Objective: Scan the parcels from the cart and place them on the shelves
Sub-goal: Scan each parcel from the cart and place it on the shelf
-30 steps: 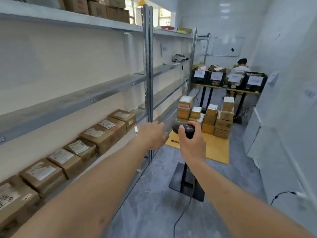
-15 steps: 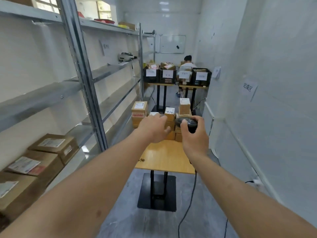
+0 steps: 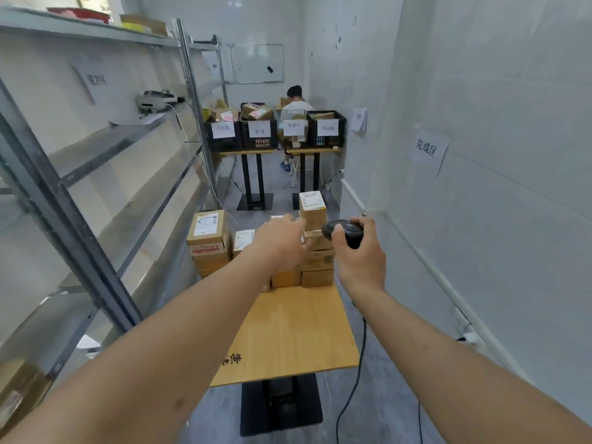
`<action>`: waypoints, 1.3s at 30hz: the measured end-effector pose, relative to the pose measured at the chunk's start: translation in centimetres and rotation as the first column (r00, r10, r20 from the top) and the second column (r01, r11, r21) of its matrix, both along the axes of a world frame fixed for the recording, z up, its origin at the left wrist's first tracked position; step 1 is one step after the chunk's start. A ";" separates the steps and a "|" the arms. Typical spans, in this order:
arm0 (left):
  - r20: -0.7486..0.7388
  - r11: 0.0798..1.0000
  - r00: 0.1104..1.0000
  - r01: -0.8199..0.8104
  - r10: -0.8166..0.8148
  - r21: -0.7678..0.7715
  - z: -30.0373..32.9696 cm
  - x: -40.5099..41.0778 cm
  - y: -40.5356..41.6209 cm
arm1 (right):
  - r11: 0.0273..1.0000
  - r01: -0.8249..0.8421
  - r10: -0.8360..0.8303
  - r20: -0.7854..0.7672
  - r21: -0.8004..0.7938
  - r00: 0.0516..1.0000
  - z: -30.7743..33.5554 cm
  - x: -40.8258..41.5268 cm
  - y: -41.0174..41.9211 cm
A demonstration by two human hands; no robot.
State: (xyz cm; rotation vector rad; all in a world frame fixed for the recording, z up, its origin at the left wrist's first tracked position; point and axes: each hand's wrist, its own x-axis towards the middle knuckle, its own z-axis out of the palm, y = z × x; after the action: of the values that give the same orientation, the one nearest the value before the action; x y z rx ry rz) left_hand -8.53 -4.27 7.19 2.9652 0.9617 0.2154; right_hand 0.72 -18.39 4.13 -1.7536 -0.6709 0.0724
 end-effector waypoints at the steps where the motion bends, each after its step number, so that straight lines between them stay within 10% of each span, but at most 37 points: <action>1: -0.004 1.000 1.000 0.001 -0.001 0.000 -0.2 1.2 0.9 | 1.000 0.003 -0.003 -0.007 -0.010 1.000 -0.3 1.2 0.9; 19: 0.011 0.893 0.914 -0.393 0.405 -0.222 -7.5 24.0 13.3 | 0.980 -0.182 0.169 -0.155 -0.078 0.973 -6.1 26.1 16.5; 39: 0.189 0.610 0.623 -0.580 0.759 -0.540 -13.9 29.8 18.6 | 0.959 -0.245 0.208 -0.233 -0.143 0.950 -10.1 32.1 22.2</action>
State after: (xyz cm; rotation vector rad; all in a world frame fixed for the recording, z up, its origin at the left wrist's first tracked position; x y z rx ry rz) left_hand 21.28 14.31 -6.73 1.8906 1.7566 0.5163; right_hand 32.80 3.85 -5.98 -1.7912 -0.7204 0.4862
